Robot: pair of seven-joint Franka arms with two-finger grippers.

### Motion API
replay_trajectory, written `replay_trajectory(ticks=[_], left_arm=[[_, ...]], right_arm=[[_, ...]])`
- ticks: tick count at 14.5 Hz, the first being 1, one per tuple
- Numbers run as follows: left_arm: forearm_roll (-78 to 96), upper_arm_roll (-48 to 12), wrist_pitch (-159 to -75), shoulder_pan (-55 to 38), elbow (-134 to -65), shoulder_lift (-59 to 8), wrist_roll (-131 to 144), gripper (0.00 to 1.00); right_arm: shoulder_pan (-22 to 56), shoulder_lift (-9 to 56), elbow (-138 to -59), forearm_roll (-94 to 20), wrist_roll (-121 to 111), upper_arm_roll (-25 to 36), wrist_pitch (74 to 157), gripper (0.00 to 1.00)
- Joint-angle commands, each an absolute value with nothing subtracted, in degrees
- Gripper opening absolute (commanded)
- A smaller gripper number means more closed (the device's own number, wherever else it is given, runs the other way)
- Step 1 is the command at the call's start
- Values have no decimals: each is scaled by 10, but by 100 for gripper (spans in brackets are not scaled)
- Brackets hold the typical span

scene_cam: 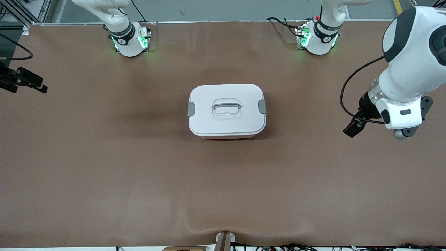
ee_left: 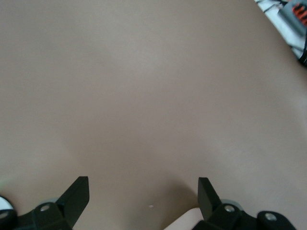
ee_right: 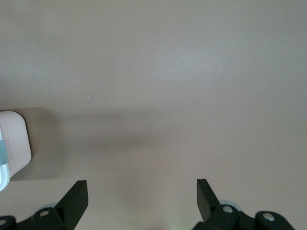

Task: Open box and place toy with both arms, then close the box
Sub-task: 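Release the lid handle and raise the left gripper away from the box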

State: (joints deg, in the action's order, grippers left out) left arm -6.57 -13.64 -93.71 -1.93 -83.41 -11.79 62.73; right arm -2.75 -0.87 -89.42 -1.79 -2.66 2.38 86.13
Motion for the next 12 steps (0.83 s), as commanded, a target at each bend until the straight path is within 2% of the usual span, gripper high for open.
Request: replay_trajectory(ticks=[1,5,12], left_arm=[[-39,-120,-912,-15,-838,-87,539,100],[9,-69,-904,-26,-839,-49,376,100],[5,-65,-849,-26,-847,-1,174,100]], right_arm=[[-33,-4,-886,-21,-20,19,859,100],[-34,-4,-886,-21,-20,19,858,100],[-34,-4,-886,-21,-20,19,857,100]])
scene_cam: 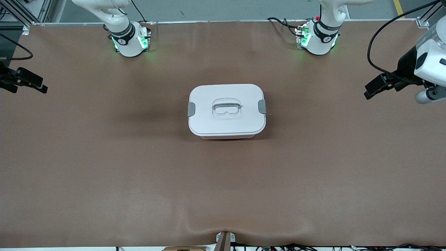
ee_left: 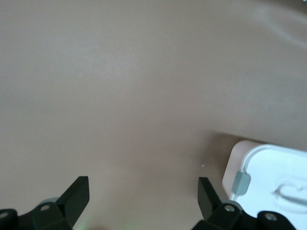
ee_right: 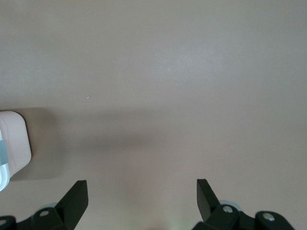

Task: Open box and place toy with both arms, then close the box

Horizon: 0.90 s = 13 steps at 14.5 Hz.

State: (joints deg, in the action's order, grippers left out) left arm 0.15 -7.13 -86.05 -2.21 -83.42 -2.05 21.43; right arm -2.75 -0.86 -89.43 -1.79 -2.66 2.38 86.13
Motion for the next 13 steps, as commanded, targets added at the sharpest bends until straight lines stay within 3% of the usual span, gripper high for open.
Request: replay_trajectory(ticks=[1,13], left_arm=[[4,-64,-841,-26,-847,6,156,100],[0,-29,-816,-25,-851,21,36,100]], right_arm=[[-34,-4,-886,-21,-20,19,856,100],[-33,-4,-886,-21,-20,19,856,100]])
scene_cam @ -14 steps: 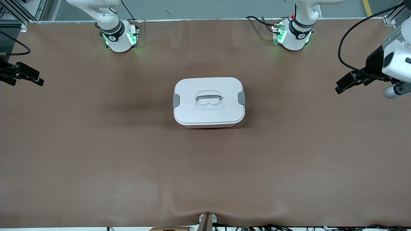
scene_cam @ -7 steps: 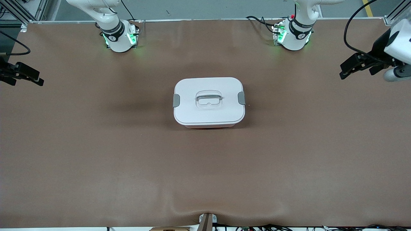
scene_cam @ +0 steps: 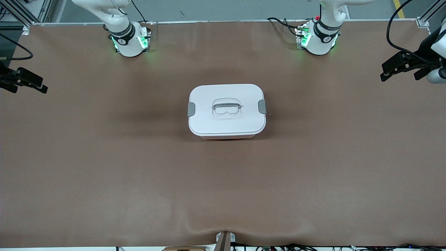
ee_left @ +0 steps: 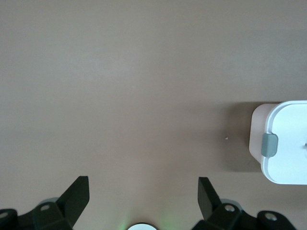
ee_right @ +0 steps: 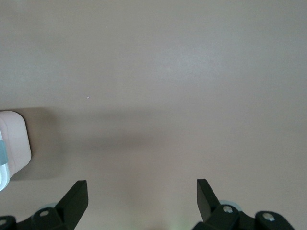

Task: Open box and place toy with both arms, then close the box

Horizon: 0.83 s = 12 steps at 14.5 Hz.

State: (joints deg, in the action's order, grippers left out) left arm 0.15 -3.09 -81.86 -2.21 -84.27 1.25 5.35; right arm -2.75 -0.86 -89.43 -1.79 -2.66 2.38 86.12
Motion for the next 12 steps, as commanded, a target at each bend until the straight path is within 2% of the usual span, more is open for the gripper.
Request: replay_trajectory(ticks=[1,12], left_arm=[[0,-28,-816,-23,-851,20,34,100],[-5,-29,-834,-21,-852,9,28,100]], right_arm=[[-33,-4,-886,-21,-20,19,856,100],[-33,-4,-886,-21,-20,19,855,100]])
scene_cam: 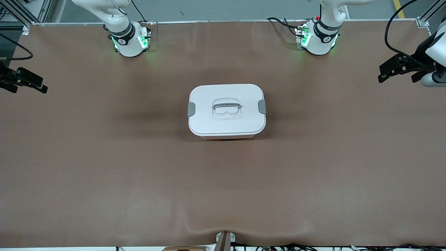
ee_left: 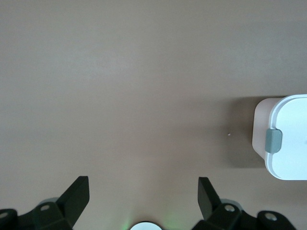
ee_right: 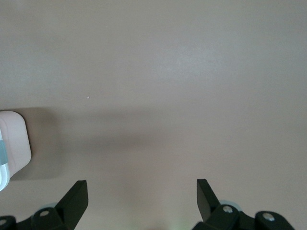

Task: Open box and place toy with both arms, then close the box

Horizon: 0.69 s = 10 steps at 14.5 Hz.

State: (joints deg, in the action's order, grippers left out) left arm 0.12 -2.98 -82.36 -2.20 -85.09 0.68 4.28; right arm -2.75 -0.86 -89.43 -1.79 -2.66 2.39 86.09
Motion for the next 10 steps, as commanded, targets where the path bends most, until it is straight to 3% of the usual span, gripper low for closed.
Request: replay_trajectory(ticks=[1,10], left_arm=[[-5,-29,-835,-21,-852,7,28,100],[0,-29,-834,-18,-846,-5,42,100]], right_arm=[[-34,-4,-886,-21,-20,19,855,100],[-33,-4,-886,-21,-20,19,855,100]])
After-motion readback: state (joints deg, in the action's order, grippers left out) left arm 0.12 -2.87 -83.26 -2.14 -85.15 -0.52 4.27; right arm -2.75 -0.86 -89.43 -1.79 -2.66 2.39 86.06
